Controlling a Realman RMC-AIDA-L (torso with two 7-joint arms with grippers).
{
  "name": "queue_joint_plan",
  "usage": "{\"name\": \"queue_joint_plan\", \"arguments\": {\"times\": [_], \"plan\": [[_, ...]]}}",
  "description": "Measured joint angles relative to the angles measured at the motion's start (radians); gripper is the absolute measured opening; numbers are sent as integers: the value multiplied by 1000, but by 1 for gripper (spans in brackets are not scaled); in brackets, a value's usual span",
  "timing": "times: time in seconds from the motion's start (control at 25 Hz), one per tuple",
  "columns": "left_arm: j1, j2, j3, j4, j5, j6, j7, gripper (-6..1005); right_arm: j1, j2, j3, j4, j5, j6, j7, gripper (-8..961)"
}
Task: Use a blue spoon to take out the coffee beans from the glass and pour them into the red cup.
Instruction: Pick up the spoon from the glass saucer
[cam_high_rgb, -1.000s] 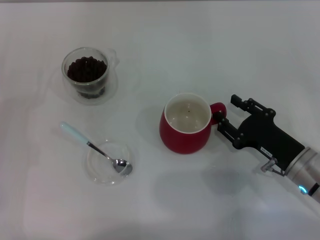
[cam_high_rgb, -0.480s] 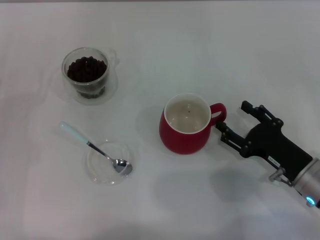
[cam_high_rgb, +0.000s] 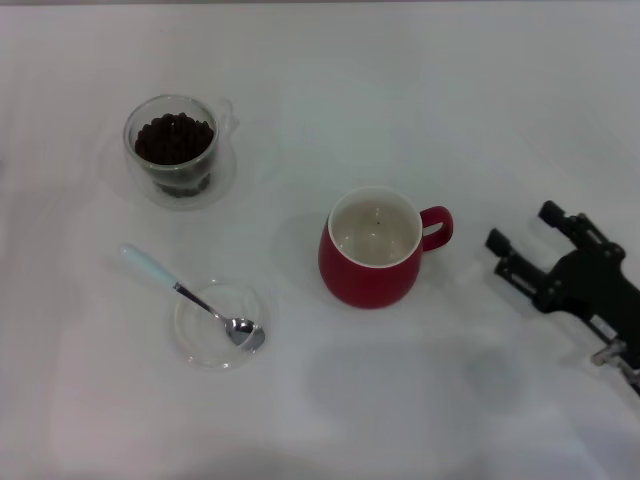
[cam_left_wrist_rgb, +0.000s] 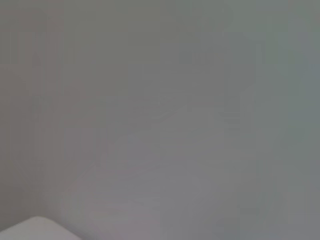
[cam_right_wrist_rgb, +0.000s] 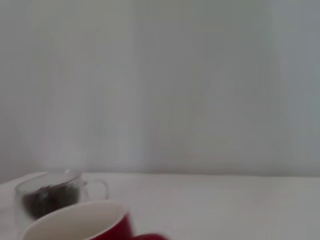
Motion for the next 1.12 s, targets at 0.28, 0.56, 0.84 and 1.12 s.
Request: {"name": "queue_joint_plan", "arguments": {"times": [0.28, 0.56, 0.84, 1.12], "plan": [[-7, 0, 77, -1, 64, 13, -72, 861, 9, 1, 49, 23, 221, -66, 122, 845], [81, -3, 150, -34, 78, 122, -392, 861, 74, -4, 277, 28, 277, -79, 262, 844], [180, 3, 277, -68, 167, 174, -574, 861, 163, -10, 379, 78, 277, -72, 263, 844], [155, 5, 416, -63, 168, 227, -602, 860, 218, -10, 381, 86, 273, -27, 263, 844]]}}
